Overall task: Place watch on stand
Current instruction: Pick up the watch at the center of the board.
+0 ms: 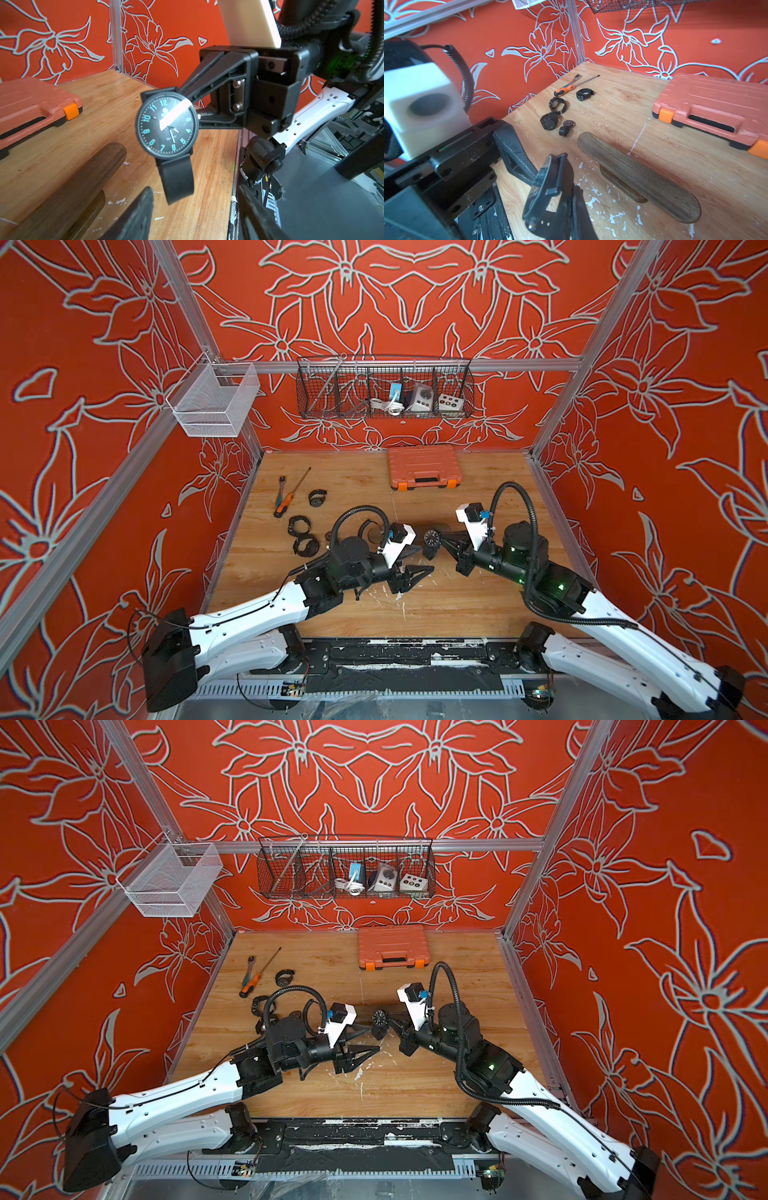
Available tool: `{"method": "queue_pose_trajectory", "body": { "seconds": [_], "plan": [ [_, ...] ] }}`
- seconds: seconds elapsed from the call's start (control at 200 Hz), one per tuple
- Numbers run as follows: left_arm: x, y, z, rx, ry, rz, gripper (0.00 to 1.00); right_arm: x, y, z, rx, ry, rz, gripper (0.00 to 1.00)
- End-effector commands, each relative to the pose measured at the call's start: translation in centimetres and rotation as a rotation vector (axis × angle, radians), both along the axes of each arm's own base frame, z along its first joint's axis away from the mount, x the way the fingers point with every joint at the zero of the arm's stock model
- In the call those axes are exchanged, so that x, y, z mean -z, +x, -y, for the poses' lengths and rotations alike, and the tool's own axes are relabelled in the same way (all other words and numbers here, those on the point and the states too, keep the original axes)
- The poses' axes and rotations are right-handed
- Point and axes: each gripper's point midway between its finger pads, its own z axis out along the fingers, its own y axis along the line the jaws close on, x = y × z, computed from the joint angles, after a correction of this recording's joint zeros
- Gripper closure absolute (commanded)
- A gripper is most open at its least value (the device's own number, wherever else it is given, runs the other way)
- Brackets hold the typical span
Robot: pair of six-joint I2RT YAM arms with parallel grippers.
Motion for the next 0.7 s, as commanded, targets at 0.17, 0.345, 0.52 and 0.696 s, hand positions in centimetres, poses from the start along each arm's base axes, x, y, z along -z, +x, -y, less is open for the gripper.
{"method": "queue_pose_trajectory", "body": {
  "seconds": [0.17,0.345,0.52,0.696],
  "plan": [
    [-2.6,-0.8,0.9,0.076,-0.053,0.061,0.59,-1.3,-0.9,-0.5,-0.063,0.069,0.051,1.0],
    [-2.6,-0.6,1.7,0.094,-0.067,0.034,0.66,-1.2,-1.2,-0.6,-0.075,0.08,0.045,1.0],
    [-2.5,-0.2,2.4,0.1,-0.068,-0.001,0.73,-1.2,-1.2,-0.5,-0.069,0.091,0.045,1.0],
    [-2.1,0.1,2.9,0.102,-0.042,-0.018,0.82,-0.9,-1.1,-0.2,-0.052,0.095,0.044,1.0]
  ]
}}
